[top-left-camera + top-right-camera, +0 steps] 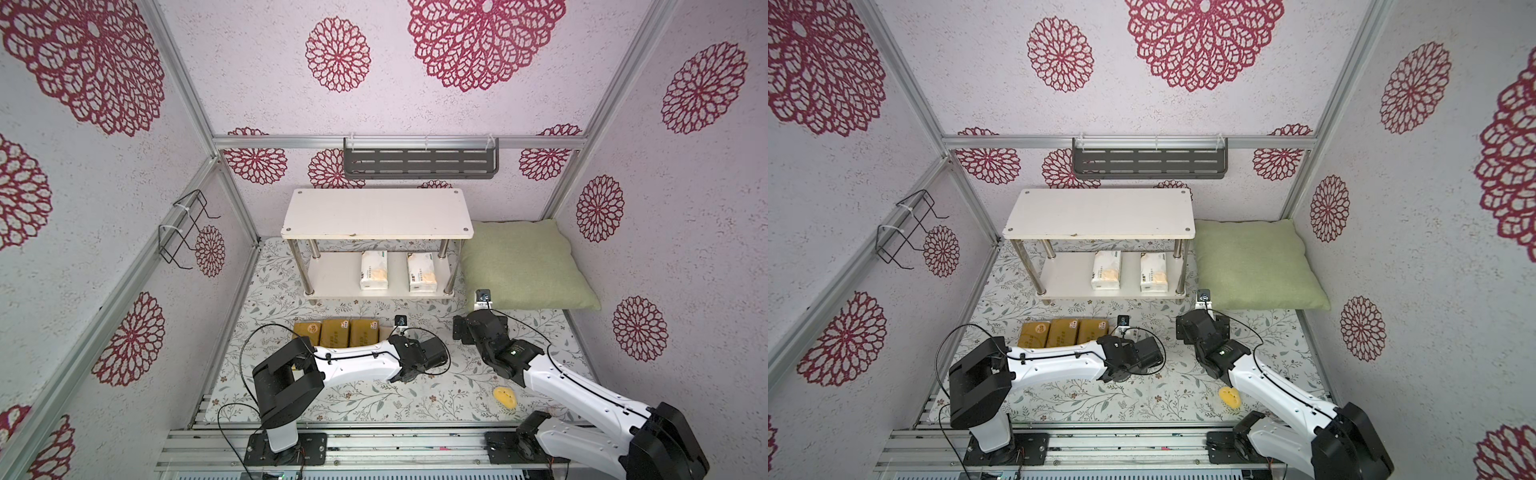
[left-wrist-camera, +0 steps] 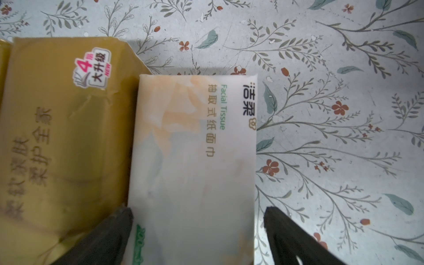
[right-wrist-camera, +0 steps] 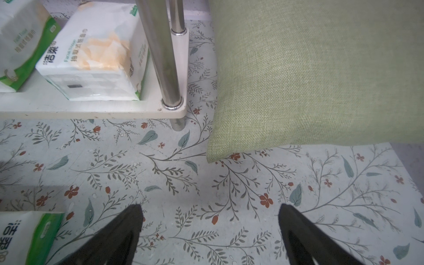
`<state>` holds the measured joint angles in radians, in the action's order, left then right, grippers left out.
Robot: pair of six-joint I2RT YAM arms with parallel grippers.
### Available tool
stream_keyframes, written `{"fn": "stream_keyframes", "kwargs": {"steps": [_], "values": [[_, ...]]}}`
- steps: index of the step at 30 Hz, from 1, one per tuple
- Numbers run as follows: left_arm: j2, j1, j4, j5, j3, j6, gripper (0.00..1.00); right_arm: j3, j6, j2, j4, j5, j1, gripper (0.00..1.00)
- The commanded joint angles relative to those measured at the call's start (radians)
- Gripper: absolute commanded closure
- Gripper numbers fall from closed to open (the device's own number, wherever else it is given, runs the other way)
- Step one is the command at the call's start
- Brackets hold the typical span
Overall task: Place the tissue boxes on the shelf by color
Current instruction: Pick up the box of tissues from the center of the board.
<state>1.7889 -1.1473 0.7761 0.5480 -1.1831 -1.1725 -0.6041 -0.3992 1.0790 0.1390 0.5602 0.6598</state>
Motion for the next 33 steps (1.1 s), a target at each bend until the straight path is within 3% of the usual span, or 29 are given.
{"fn": "stream_keyframes", "kwargs": {"steps": [1,13,19,33], "values": [[0.020,0.010,0.019,-0.009,0.014,-0.030,0.03,-0.013,0.016,0.004,-0.012,-0.019,-0.014,0.01],[0.036,0.011,0.045,0.004,0.039,-0.100,0.03,-0.002,0.002,0.017,-0.016,-0.048,-0.020,0.01],[0.017,-0.008,0.150,0.078,-0.021,-0.119,0.03,-0.002,-0.001,0.021,-0.022,-0.060,-0.022,0.01],[0.027,-0.004,0.117,0.055,0.026,-0.136,0.03,-0.002,-0.005,0.034,-0.019,-0.089,-0.021,0.01]]}}
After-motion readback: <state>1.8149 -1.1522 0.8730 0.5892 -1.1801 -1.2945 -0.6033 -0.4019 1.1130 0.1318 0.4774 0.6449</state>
